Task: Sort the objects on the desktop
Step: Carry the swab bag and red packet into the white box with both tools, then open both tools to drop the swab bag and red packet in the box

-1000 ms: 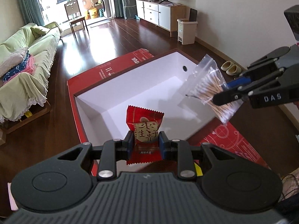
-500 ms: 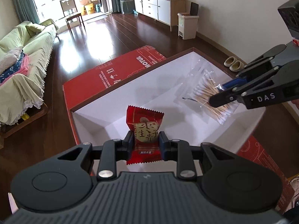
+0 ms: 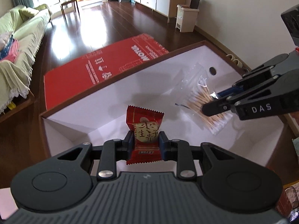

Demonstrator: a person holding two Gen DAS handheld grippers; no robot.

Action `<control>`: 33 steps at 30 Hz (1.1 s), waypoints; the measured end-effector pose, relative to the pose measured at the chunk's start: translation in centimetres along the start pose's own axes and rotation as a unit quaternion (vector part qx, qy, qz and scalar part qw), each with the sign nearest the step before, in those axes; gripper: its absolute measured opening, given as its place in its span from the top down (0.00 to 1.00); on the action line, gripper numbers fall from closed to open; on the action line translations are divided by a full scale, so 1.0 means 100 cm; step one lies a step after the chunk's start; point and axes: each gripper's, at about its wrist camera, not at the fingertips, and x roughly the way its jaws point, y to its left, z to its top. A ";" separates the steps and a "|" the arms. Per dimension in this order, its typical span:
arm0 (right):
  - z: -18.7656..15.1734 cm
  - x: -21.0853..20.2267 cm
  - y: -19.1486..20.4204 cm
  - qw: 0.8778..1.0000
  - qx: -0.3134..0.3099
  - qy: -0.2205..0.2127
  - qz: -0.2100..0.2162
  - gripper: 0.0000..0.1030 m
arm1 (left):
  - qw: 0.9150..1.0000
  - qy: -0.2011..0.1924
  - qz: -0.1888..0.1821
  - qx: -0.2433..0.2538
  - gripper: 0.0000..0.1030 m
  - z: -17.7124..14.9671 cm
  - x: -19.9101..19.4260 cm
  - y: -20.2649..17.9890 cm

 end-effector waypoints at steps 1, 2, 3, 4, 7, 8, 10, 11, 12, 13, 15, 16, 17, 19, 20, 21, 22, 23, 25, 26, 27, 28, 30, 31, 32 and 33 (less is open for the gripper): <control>0.002 0.004 -0.001 1.000 -0.001 0.006 -0.002 0.84 | 1.000 0.006 -0.001 -0.003 0.77 0.000 0.005 0.001; 0.005 0.008 -0.003 1.000 -0.001 0.011 -0.004 0.84 | 1.000 0.011 -0.003 -0.005 0.77 0.001 0.011 0.003; 0.007 0.011 -0.004 1.000 0.000 0.013 -0.007 0.84 | 1.000 0.017 -0.004 -0.007 0.77 0.001 0.016 0.004; 0.010 0.014 -0.006 1.000 0.000 0.015 -0.009 0.84 | 1.000 0.023 -0.005 -0.009 0.77 0.001 0.021 0.006; 0.017 0.023 -0.010 1.000 0.003 0.019 -0.016 0.84 | 0.999 0.034 -0.004 -0.012 0.77 0.004 0.034 0.011; 0.019 0.025 -0.011 1.000 0.005 0.020 -0.017 0.84 | 0.999 0.037 -0.003 -0.012 0.77 0.006 0.039 0.013; 0.023 0.030 -0.013 0.999 0.010 0.021 -0.021 0.84 | 0.999 0.043 -0.001 -0.013 0.77 0.008 0.048 0.016; 0.025 0.032 -0.014 0.999 0.012 0.022 -0.024 0.84 | 0.999 0.046 -0.001 -0.016 0.77 0.008 0.052 0.018; 0.025 0.035 -0.015 0.999 0.015 0.024 -0.027 0.84 | 0.999 0.048 0.000 -0.018 0.77 0.008 0.056 0.019; 0.026 0.038 -0.016 0.999 0.017 0.025 -0.029 0.84 | 0.999 0.050 0.001 -0.020 0.77 0.008 0.059 0.021; 0.026 0.045 -0.016 0.999 0.021 0.028 -0.035 0.84 | 0.998 0.052 0.001 -0.024 0.77 0.008 0.065 0.022; 0.027 0.048 -0.016 0.999 0.023 0.029 -0.038 0.84 | 0.998 0.054 0.002 -0.026 0.77 0.008 0.068 0.023; 0.027 0.052 -0.016 0.998 0.024 0.027 -0.042 0.84 | 0.998 0.055 0.002 -0.027 0.77 0.007 0.070 0.023; 0.028 0.058 -0.016 0.998 0.028 0.025 -0.048 0.84 | 0.998 0.057 0.004 -0.030 0.77 0.005 0.073 0.023; 0.027 0.060 -0.015 0.998 0.027 0.025 -0.050 0.84 | 0.998 0.058 0.005 -0.031 0.77 0.004 0.074 0.023; 0.027 0.062 -0.014 0.998 0.024 0.024 -0.054 0.60 | 0.998 0.059 0.006 -0.033 0.76 0.004 0.076 0.023; 0.028 0.064 -0.011 0.998 0.022 0.019 -0.062 0.44 | 0.998 0.059 0.008 -0.035 0.75 0.004 0.077 0.023; 0.026 0.063 -0.010 0.997 0.018 0.009 -0.072 0.25 | 0.998 0.058 0.010 -0.035 0.72 0.004 0.078 0.023; 0.024 0.061 -0.010 0.997 0.014 0.002 -0.071 0.24 | 0.998 0.055 0.017 -0.033 0.52 0.004 0.078 0.021; 0.023 0.060 -0.012 0.998 0.017 0.005 -0.067 0.24 | 0.998 0.053 0.022 -0.031 0.50 0.004 0.077 0.020; 0.021 0.059 -0.013 0.998 0.019 0.007 -0.068 0.24 | 0.998 0.053 0.024 -0.031 0.48 0.004 0.076 0.020; 0.020 0.057 -0.014 0.998 0.019 0.010 -0.067 0.24 | 0.998 0.054 0.023 -0.031 0.45 0.004 0.076 0.020; 0.016 0.053 -0.014 0.998 0.016 0.016 -0.061 0.24 | 0.998 0.055 0.023 -0.032 0.41 0.003 0.073 0.020; 0.014 0.051 -0.015 0.998 0.016 0.020 -0.058 0.24 | 0.998 0.056 0.023 -0.032 0.37 0.002 0.072 0.021; 0.012 0.048 -0.015 0.998 0.014 0.024 -0.056 0.24 | 0.998 0.057 0.024 -0.033 0.34 0.002 0.070 0.021; 0.010 0.045 -0.014 0.998 0.010 0.026 -0.056 0.24 | 0.997 0.060 0.026 -0.032 0.27 0.002 0.069 0.021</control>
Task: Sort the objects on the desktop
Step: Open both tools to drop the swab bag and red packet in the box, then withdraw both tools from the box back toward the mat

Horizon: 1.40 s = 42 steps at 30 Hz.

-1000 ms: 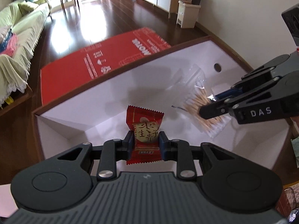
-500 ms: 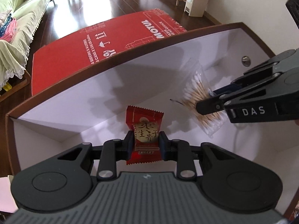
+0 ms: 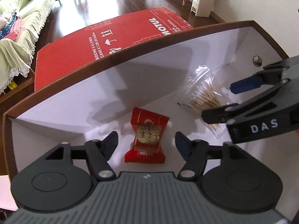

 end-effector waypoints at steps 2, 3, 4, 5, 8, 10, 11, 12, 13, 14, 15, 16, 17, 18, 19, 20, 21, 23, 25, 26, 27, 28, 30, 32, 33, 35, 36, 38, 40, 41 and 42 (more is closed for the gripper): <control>-0.005 -0.007 0.001 1.000 -0.007 0.005 -0.001 0.24 | 1.000 0.002 0.004 0.006 0.23 -0.002 -0.005 -0.001; -0.009 -0.010 0.001 1.000 -0.006 0.009 0.001 0.24 | 1.000 0.003 0.005 0.008 0.21 -0.003 -0.008 -0.002; -0.012 -0.013 0.002 1.000 -0.005 0.013 0.003 0.24 | 1.000 0.005 0.006 0.007 0.19 -0.004 -0.010 -0.002; -0.016 -0.017 0.002 1.000 -0.004 0.016 0.005 0.24 | 1.000 0.009 0.006 0.004 0.18 -0.005 -0.012 -0.002; -0.024 -0.023 0.006 1.000 -0.007 0.026 0.005 0.24 | 1.000 0.014 0.001 -0.008 0.17 -0.004 -0.020 0.002; -0.028 -0.025 0.008 1.000 -0.003 0.029 0.001 0.24 | 1.000 0.024 0.003 -0.017 0.16 -0.005 -0.025 0.004; -0.029 -0.027 0.009 1.000 0.000 0.030 0.000 0.24 | 0.999 0.025 0.003 -0.021 0.16 -0.006 -0.027 0.005; -0.031 -0.028 0.010 1.000 0.004 0.031 0.000 0.24 | 0.999 0.026 0.002 -0.025 0.15 -0.007 -0.030 0.006; -0.032 -0.029 0.011 0.999 0.008 0.031 0.001 0.24 | 0.999 0.028 0.004 -0.029 0.15 -0.008 -0.032 0.006; -0.033 -0.031 0.012 0.999 0.011 0.032 0.001 0.24 | 0.999 0.031 0.006 -0.033 0.15 -0.009 -0.035 0.007; -0.034 -0.032 0.014 0.999 0.014 0.032 0.001 0.24 | 0.999 0.031 0.007 -0.037 0.15 -0.009 -0.037 0.007; -0.035 -0.034 0.015 0.999 0.015 0.031 0.000 0.24 | 0.999 0.031 0.007 -0.040 0.15 -0.009 -0.039 0.006; -0.036 -0.037 0.016 0.999 0.017 0.029 -0.003 0.24 | 0.999 0.030 0.008 -0.042 0.15 -0.009 -0.042 0.006; -0.037 -0.039 0.017 0.999 0.019 0.027 -0.005 0.24 | 0.999 0.030 0.009 -0.043 0.15 -0.009 -0.045 0.005; -0.037 -0.041 0.018 0.999 0.021 0.026 -0.006 0.24 | 0.999 0.030 0.012 -0.044 0.15 -0.010 -0.048 0.003; -0.038 -0.044 0.019 0.999 0.023 0.024 -0.007 0.24 | 0.999 0.028 0.015 -0.043 0.15 -0.010 -0.051 0.002; -0.039 -0.047 0.020 0.999 0.025 0.021 -0.008 0.24 | 0.999 0.026 0.015 -0.042 0.15 -0.010 -0.055 0.001; -0.040 -0.053 0.020 0.999 0.028 0.016 -0.010 0.24 | 0.999 0.024 0.015 -0.042 0.15 -0.010 -0.061 -0.001; -0.042 -0.060 0.021 0.999 0.031 0.009 -0.010 0.24 | 0.999 0.020 0.016 -0.043 0.15 -0.010 -0.066 -0.003; -0.043 -0.064 0.021 0.999 0.033 0.006 -0.010 0.24 | 0.999 0.019 0.018 -0.044 0.15 -0.010 -0.069 -0.004; -0.044 -0.067 0.021 0.999 0.034 0.004 -0.010 0.24 | 0.999 0.016 0.019 -0.044 0.15 -0.010 -0.072 -0.005; -0.045 -0.071 0.021 0.999 0.036 0.001 -0.010 0.24 | 0.999 0.014 0.020 -0.044 0.15 -0.011 -0.076 -0.007; -0.048 -0.080 0.022 0.999 0.041 -0.008 -0.009 0.24 | 0.999 0.009 0.021 -0.044 0.15 -0.012 -0.083 -0.010; -0.052 -0.088 0.022 0.999 0.048 -0.019 -0.007 0.24 | 0.999 0.005 0.022 -0.045 0.15 -0.014 -0.090 -0.014; -0.054 -0.093 0.023 0.998 0.052 -0.025 -0.006 0.24 | 0.999 0.002 0.022 -0.045 0.15 -0.015 -0.094 -0.016; -0.058 -0.102 0.023 0.998 0.060 -0.035 -0.005 0.24 | 0.999 -0.002 0.025 -0.042 0.15 -0.017 -0.101 -0.020; -0.060 -0.106 0.023 0.997 0.064 -0.038 -0.002 0.24 | 0.999 -0.004 0.027 -0.041 0.15 -0.018 -0.105 -0.022; -0.064 -0.114 0.024 0.997 0.069 -0.046 0.001 0.24 | 0.999 -0.009 0.031 -0.037 0.15 -0.021 -0.114 -0.026; -0.070 -0.121 0.026 0.996 0.071 -0.054 0.000 0.24 | 0.999 -0.013 0.033 -0.036 0.15 -0.024 -0.121 -0.030; -0.072 -0.125 0.027 0.996 0.072 -0.058 -0.002 0.24 | 0.999 -0.015 0.033 -0.035 0.15 -0.025 -0.125 -0.032; -0.075 -0.128 0.027 0.995 0.073 -0.061 -0.004 0.24 | 0.999 -0.017 0.033 -0.035 0.15 -0.027 -0.128 -0.034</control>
